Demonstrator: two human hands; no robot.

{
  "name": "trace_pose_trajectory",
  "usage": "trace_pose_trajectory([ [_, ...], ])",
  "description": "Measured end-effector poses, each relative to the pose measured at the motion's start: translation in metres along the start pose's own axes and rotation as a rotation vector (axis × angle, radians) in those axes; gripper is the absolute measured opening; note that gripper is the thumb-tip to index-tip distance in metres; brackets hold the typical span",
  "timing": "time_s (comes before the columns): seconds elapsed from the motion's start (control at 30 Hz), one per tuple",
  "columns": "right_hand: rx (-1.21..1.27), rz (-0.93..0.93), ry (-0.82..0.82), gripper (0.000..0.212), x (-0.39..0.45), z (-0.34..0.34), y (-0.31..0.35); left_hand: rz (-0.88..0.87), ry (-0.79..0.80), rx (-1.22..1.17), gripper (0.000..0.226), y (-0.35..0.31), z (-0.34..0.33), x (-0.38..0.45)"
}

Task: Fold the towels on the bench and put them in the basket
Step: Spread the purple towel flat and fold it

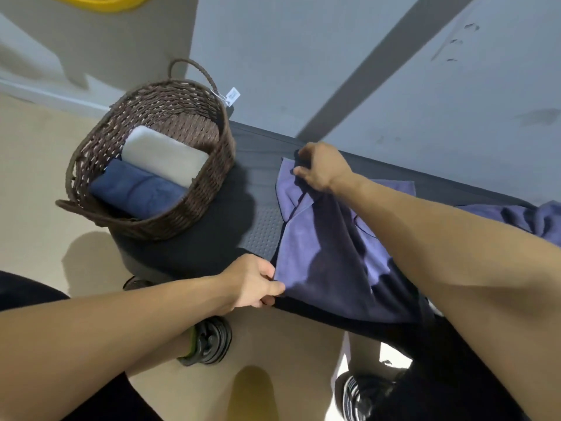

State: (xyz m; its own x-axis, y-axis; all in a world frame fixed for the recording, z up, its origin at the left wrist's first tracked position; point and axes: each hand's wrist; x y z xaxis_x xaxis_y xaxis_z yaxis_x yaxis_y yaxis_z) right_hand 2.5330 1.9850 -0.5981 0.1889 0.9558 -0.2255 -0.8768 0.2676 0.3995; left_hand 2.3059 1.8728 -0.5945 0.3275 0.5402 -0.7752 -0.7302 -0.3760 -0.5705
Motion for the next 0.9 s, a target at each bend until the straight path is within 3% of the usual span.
trace_pose_trajectory([
  [0.07, -0.025, -0.009, 0.039, 0.036, 0.005, -0.007, 0.009, -0.074, -0.066, -0.006, 0.01, 0.0, 0.004, -0.004],
  [0.17, -0.013, -0.05, 0.061, 0.008, 0.012, -0.012, 0.014, -0.241, -0.173, -0.054, 0.008, -0.002, 0.015, -0.013],
  [0.27, 0.13, -0.085, 0.024, 0.008, 0.022, -0.006, 0.016, -0.406, -0.176, -0.166, 0.008, -0.003, 0.026, -0.023],
  [0.37, 0.215, -0.118, -0.098, 0.008, 0.031, 0.001, 0.017, -0.496, -0.204, -0.11, 0.007, 0.004, 0.036, -0.027],
  [0.57, 0.141, -0.164, -0.063, 0.012, 0.039, -0.01, 0.022, -0.461, -0.337, 0.272, 0.021, 0.034, 0.049, -0.025],
  [0.77, 0.239, -0.063, -0.089, 0.005, 0.05, -0.016, 0.036, -0.363, -0.476, 0.285, 0.011, 0.049, 0.06, -0.014],
  [0.9, 0.182, -0.071, -0.094, 0.016, 0.055, -0.019, 0.038, -0.281, -0.512, 0.269, 0.016, 0.051, 0.065, -0.008],
])
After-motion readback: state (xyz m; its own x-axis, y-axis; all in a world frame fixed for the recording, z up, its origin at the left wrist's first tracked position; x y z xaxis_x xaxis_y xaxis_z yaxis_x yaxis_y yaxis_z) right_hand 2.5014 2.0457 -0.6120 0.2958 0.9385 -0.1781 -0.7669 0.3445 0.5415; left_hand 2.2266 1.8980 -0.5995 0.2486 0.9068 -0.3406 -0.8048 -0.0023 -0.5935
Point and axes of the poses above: each hand's wrist, its own x-axis towards the middle knuckle, its own z-axis out of the back of the hand, y = z × x, and after that the axes turned 5 degrees about -y, right-handed
